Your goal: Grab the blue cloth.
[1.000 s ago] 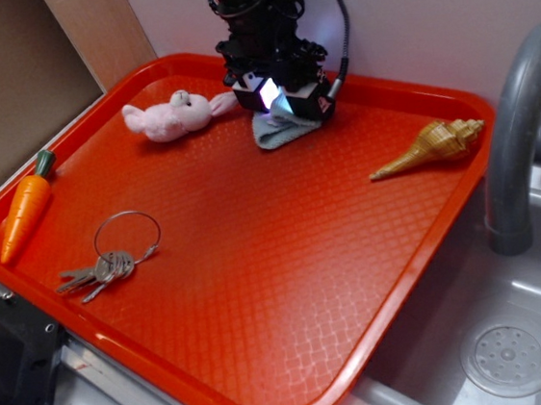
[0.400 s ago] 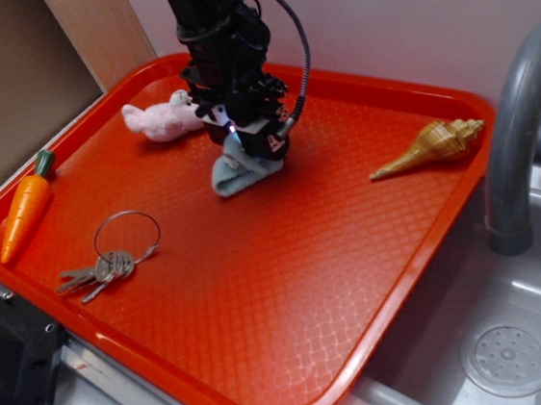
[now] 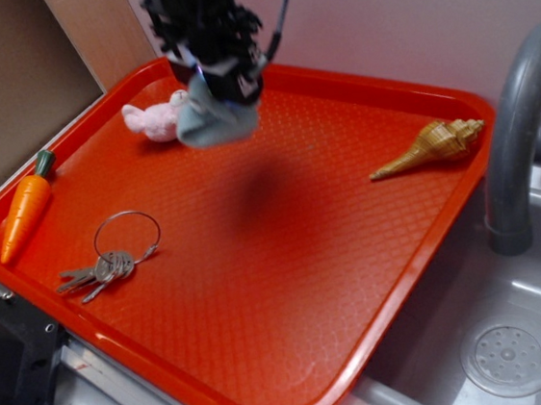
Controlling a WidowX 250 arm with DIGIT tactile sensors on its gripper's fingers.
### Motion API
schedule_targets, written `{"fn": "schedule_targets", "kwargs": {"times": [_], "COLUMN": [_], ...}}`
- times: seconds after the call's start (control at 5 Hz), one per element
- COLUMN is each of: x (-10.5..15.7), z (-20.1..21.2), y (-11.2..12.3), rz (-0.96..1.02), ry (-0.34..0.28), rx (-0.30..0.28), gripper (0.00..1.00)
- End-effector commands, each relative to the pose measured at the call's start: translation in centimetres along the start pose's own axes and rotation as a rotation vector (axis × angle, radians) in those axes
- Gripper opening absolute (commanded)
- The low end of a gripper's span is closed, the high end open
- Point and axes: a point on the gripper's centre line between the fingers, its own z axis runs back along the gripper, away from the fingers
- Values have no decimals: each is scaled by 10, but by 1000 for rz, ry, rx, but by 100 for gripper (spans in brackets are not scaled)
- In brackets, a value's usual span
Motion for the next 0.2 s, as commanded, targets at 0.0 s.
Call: {"fn": "schedule_targets", "kwargs": {"times": [0.0], "x": [-5], "z": [65], "y": [20], "rz": [-35], "ry": [-105], "rx": [-100], "gripper": [0]}}
